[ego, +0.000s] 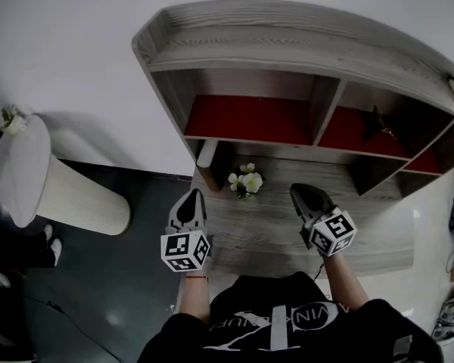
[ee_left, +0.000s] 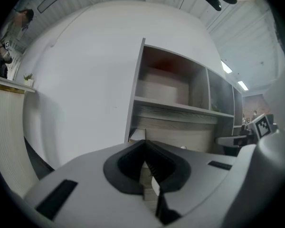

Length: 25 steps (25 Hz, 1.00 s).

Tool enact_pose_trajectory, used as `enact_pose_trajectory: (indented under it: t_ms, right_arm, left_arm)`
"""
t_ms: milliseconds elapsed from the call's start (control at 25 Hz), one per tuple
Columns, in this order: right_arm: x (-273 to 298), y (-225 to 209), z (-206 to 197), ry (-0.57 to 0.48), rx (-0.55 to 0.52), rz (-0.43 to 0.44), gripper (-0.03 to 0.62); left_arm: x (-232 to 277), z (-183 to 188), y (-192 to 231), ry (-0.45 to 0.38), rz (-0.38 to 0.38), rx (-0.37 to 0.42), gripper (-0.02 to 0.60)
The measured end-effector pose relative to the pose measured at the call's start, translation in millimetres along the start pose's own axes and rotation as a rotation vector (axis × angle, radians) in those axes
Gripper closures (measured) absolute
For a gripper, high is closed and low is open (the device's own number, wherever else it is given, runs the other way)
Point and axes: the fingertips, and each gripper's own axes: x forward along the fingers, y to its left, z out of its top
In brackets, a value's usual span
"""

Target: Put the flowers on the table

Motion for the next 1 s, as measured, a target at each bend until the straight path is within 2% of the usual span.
enact_pose_trajectory:
  t_ms: [320, 640, 1000]
  right_arm:
    - [0, 1, 4, -0.004, -0.002, 0.006, 0.585]
    - [-1, -4, 5, -0.015, -0.004, 0.001, 0.585]
    - [-2, -7, 10, -0.032, 0.004, -0.004, 0.585]
  left_arm:
    - [-1, 7, -2, -0.016, 0.002, 0.009, 0.578]
    - [-2, 19, -1, -0.066, 0.019, 0.049, 0.578]
    - [-1, 22, 1, -0.077, 0.024, 0.042, 0.578]
